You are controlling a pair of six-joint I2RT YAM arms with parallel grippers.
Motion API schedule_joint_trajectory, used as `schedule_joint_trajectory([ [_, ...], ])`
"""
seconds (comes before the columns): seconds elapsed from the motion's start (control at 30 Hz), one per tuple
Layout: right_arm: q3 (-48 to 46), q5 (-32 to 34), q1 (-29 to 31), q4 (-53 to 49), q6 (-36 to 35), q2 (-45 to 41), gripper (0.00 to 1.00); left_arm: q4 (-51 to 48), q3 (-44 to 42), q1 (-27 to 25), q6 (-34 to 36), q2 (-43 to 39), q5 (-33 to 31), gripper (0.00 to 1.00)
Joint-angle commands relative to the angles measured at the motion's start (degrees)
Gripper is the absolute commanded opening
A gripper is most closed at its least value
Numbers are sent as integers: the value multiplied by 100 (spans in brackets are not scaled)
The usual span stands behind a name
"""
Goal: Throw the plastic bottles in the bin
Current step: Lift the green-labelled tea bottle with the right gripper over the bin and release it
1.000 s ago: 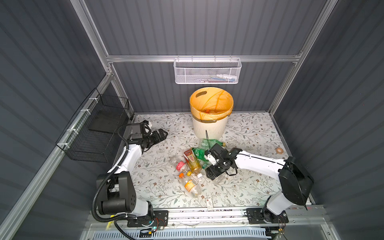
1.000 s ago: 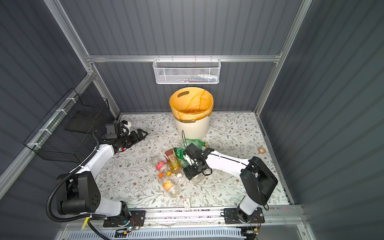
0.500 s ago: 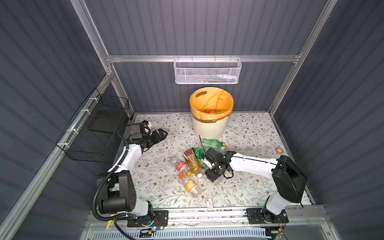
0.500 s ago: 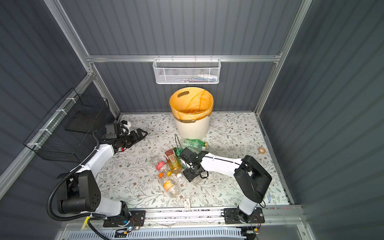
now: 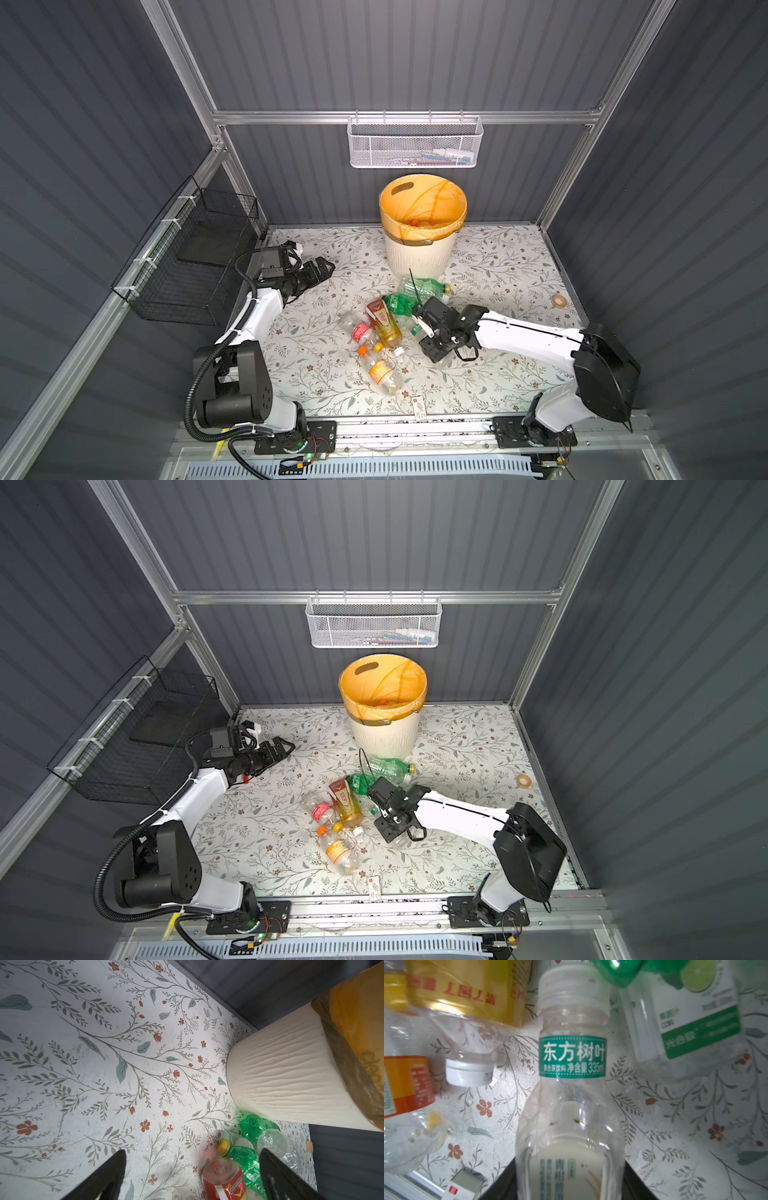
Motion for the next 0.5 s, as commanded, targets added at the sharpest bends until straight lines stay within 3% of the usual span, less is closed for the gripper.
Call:
schedule_joint_trajectory([
  [0.0, -300, 258, -66, -375, 522, -728, 56, 142, -118, 36, -111, -14, 138, 100],
  [0.23, -1219, 227, -827, -227, 1529, -2212, 55, 240, -100, 36, -242, 69, 349, 100],
  [0.47, -2541, -366, -3017, 579, 2642, -4007, 55, 278, -170, 36, -417, 70, 459, 99],
])
